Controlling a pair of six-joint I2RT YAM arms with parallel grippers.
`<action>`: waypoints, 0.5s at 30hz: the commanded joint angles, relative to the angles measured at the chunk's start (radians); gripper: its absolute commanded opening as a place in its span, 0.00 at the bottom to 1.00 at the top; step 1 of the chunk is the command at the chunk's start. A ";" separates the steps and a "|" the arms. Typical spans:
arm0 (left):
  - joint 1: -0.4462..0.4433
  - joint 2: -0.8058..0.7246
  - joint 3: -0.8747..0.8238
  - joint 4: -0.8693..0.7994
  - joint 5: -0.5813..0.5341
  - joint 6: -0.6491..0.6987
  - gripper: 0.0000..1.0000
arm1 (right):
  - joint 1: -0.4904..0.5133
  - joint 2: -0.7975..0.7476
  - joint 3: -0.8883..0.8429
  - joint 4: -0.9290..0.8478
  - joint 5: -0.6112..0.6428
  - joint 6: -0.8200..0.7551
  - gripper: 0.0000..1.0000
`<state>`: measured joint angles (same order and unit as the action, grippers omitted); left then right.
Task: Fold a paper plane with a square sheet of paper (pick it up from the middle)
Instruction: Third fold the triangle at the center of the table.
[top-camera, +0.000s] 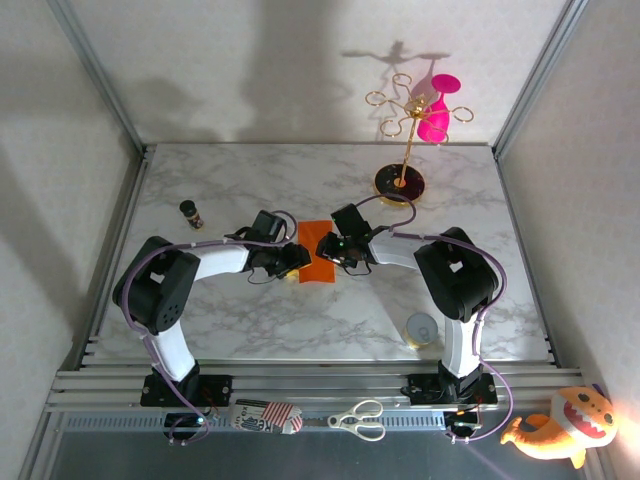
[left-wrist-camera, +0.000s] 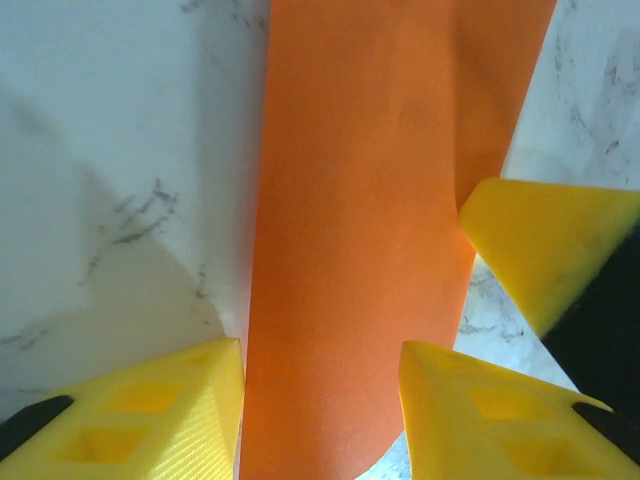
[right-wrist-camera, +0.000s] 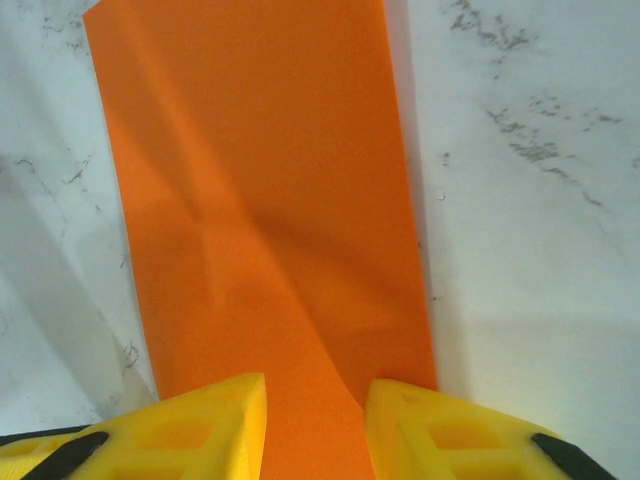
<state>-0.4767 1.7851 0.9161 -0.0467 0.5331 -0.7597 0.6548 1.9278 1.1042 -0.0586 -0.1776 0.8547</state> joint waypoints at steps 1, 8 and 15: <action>-0.005 -0.002 0.024 -0.019 0.055 0.030 0.45 | -0.004 0.068 -0.040 -0.072 0.019 0.011 0.35; 0.006 -0.027 -0.004 0.051 0.128 0.000 0.50 | -0.003 0.068 -0.041 -0.069 0.015 0.011 0.35; 0.027 -0.027 -0.036 0.166 0.193 -0.055 0.50 | -0.003 0.066 -0.046 -0.069 0.014 0.012 0.35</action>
<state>-0.4641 1.7847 0.8940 0.0528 0.6750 -0.7887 0.6540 1.9285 1.1015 -0.0505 -0.1810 0.8577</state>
